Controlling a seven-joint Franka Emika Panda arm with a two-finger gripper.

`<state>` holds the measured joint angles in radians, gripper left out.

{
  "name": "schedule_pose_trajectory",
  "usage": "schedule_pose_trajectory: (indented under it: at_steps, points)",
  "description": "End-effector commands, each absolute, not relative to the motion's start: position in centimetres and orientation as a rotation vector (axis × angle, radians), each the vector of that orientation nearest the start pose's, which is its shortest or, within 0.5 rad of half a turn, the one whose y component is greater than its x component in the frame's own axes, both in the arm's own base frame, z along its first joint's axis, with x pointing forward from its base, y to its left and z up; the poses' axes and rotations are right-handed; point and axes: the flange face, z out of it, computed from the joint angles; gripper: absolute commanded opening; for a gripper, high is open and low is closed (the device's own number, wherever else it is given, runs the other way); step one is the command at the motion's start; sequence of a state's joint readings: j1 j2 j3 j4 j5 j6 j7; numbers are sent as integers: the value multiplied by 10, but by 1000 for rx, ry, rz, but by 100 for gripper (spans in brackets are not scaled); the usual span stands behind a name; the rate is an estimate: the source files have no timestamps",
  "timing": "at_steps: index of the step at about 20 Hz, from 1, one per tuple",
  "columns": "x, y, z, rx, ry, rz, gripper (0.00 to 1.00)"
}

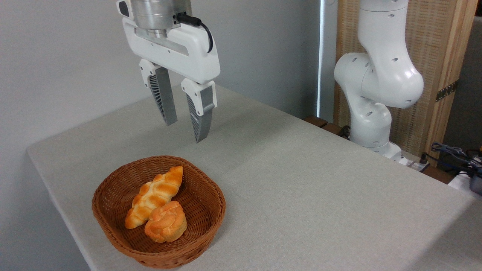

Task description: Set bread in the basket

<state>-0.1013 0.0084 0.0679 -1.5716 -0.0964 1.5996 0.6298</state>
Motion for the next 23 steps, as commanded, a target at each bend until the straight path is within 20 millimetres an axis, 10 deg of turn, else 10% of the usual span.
schedule_pose_trajectory:
  at_steps: [1, 23]
  points:
    - [547, -26, 622, -3042, 1042, -83, 100]
    - [547, -29, 617, -2939, 1105, -17, 100]
